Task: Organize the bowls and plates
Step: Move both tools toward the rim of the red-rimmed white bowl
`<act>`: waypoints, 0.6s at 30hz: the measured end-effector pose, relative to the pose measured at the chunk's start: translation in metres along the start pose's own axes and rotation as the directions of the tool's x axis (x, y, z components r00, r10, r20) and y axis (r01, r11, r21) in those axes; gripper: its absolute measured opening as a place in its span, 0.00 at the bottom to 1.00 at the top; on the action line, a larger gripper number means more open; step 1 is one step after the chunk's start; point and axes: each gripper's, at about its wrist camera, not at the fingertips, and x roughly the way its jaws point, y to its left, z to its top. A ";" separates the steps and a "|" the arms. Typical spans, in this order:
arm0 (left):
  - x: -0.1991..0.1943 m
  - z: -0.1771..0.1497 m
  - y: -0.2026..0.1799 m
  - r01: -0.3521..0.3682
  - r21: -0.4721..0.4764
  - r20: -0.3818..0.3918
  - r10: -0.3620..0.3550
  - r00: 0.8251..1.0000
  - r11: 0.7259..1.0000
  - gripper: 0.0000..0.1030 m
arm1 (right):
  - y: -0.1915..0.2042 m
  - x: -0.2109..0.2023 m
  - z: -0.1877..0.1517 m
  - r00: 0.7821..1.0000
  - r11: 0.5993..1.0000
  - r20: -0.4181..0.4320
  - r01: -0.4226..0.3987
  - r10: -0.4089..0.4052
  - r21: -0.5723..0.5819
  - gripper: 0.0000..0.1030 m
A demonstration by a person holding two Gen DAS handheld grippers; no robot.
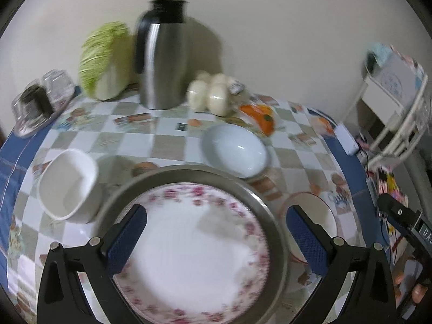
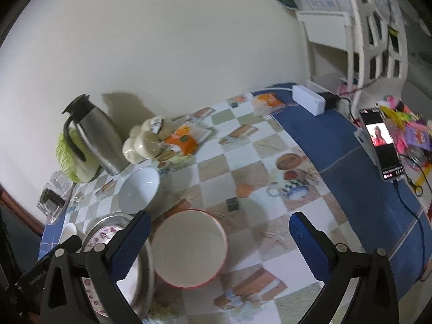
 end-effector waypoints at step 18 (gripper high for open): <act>0.060 0.006 -0.065 0.062 0.109 -0.156 -0.044 0.987 0.992 0.82 | -0.016 0.040 -0.018 0.990 0.999 -0.137 0.046 -0.043 0.018 0.95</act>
